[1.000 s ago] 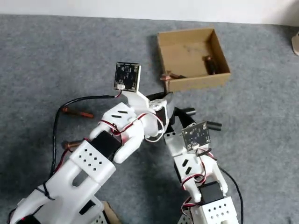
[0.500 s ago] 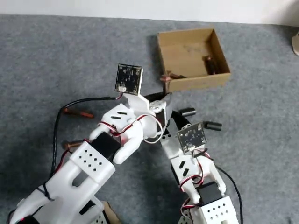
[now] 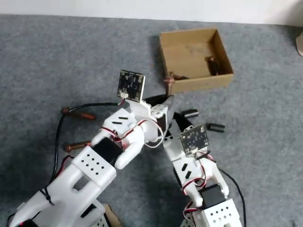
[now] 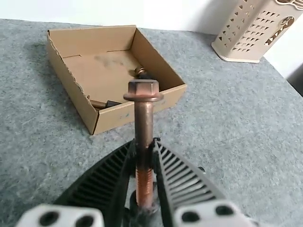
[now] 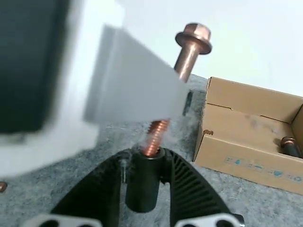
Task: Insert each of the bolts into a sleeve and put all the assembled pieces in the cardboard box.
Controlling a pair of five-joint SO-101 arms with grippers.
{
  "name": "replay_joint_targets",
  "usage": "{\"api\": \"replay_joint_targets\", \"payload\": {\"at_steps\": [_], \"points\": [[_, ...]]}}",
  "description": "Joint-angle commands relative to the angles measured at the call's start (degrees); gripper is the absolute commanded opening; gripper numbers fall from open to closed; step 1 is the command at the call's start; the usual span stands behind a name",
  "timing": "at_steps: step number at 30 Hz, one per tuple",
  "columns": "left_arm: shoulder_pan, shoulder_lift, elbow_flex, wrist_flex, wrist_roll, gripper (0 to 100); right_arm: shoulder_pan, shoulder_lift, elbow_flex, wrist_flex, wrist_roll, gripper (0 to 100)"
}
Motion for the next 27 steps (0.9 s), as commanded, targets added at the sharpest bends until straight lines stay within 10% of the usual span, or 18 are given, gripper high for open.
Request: {"api": "replay_joint_targets", "payload": {"at_steps": [1,27], "points": [[-1.3,-1.9,0.8,-1.4,-2.5,0,-0.4,-1.1,8.2,-0.2,0.1,0.5],[2.1,-2.0,5.5,18.2,0.6,1,7.2,-1.1,8.2,-5.5,-6.4,0.5]]}}
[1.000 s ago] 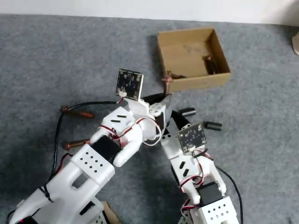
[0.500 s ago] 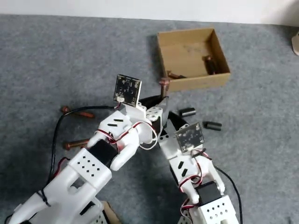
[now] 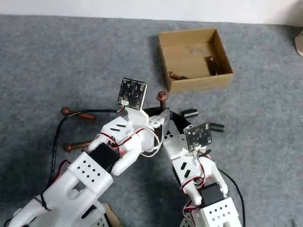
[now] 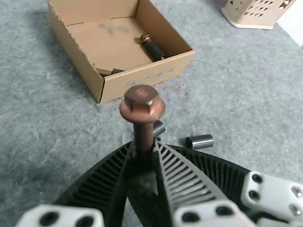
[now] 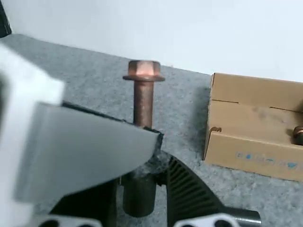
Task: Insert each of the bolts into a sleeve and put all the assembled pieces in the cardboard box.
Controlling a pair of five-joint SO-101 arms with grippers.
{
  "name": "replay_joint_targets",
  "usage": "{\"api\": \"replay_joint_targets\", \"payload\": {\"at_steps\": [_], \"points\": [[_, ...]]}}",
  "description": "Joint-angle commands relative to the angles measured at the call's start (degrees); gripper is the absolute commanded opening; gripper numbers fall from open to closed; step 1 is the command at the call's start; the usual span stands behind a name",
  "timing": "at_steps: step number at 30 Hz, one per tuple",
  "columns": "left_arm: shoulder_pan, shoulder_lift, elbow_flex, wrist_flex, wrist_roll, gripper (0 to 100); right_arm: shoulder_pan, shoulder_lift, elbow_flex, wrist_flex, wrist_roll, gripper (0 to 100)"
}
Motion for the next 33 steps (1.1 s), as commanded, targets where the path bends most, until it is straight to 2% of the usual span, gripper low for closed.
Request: {"api": "replay_joint_targets", "payload": {"at_steps": [1,3,9,12,19,24,28,33], "points": [[1.5,0.1,1.3,5.0,0.4,3,3.2,-1.4,8.1,-3.2,-0.4,0.5],[1.5,0.1,1.4,5.2,0.5,9,3.2,-1.4,8.1,-3.2,-0.4,0.5],[1.5,0.1,4.1,5.0,0.8,40,3.2,-1.4,8.1,-2.9,-0.4,0.5],[1.5,0.1,4.1,5.2,0.8,47,3.2,-1.4,8.1,-2.9,-0.4,0.5],[1.3,0.1,3.8,5.1,0.8,40,3.8,-1.3,8.1,-2.9,-0.4,0.5],[-2.2,0.1,3.6,4.9,3.8,29,8.0,-1.3,8.1,-2.9,-0.7,0.5],[-4.1,0.1,2.1,5.2,4.7,20,8.6,-1.2,8.0,-2.9,-0.8,0.5],[-4.3,0.5,2.0,5.0,4.7,15,9.3,-0.7,4.2,0.9,-3.7,0.5]]}}
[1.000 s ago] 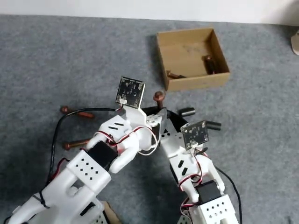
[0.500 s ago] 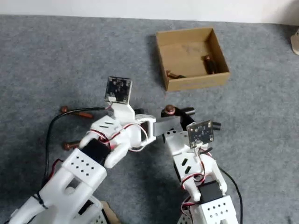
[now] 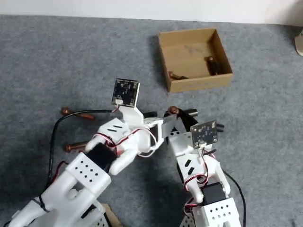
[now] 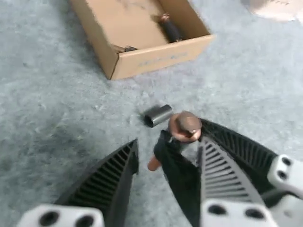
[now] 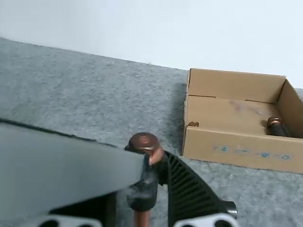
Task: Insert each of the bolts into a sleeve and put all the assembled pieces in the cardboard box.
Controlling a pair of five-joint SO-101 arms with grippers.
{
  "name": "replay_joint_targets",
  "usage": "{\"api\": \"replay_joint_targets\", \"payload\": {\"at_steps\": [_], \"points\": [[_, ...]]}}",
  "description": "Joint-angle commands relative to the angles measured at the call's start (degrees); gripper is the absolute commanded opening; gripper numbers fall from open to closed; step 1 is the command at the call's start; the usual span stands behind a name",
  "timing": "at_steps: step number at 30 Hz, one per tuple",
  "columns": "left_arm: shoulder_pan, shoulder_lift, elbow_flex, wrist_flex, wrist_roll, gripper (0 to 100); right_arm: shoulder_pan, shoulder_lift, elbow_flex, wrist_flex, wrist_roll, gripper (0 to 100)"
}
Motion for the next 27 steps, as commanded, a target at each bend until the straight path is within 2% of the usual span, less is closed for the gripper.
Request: {"api": "replay_joint_targets", "payload": {"at_steps": [1,5,14,23,27], "points": [[-2.2,0.7,0.8,2.0,0.1,15,4.4,-0.8,2.7,2.6,-4.1,0.5],[-4.3,0.7,0.8,2.0,0.3,15,4.5,-0.7,-2.4,6.8,-4.5,0.5],[-6.4,0.7,0.7,1.8,4.1,15,5.7,3.4,-4.7,7.6,-4.6,0.5],[-6.5,0.7,0.9,1.8,4.1,15,10.9,35.6,-27.1,7.3,-4.7,0.5],[-7.6,0.8,2.7,-2.0,4.1,15,12.2,49.5,-38.0,7.3,-4.3,0.5]]}}
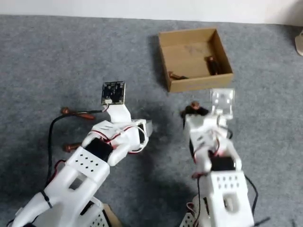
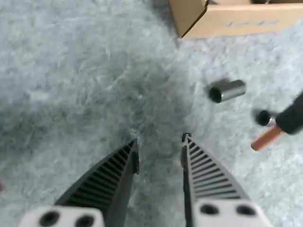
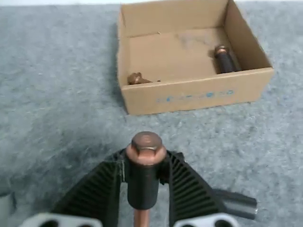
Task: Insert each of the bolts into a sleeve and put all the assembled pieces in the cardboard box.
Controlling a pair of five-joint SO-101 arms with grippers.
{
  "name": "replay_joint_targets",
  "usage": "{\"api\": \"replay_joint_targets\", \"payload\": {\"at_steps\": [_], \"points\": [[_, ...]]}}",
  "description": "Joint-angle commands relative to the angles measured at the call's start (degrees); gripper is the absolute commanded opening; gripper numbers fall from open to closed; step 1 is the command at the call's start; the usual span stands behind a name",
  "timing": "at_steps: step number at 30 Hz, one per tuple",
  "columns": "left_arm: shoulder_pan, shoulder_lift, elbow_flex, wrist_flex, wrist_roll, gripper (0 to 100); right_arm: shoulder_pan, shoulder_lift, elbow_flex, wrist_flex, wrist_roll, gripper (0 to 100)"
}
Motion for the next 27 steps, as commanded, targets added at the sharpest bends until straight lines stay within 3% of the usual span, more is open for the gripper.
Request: {"api": "replay_joint_targets", "payload": {"at_steps": [1,4,11,27], "points": [[-2.4,-0.6,1.6,-5.2,0.4,15,1.6,11.5,-13.1,-0.7,-0.3,0.5],[-4.0,-0.6,3.5,-9.4,0.4,15,2.2,18.6,-19.8,-0.6,-0.3,0.5],[-3.9,-0.6,3.6,-9.5,0.2,15,2.5,32.0,-32.5,0.2,-0.3,0.5],[-4.1,-0.6,3.9,-9.5,0.0,15,3.7,66.6,-84.1,19.8,4.3,0.5]]}}
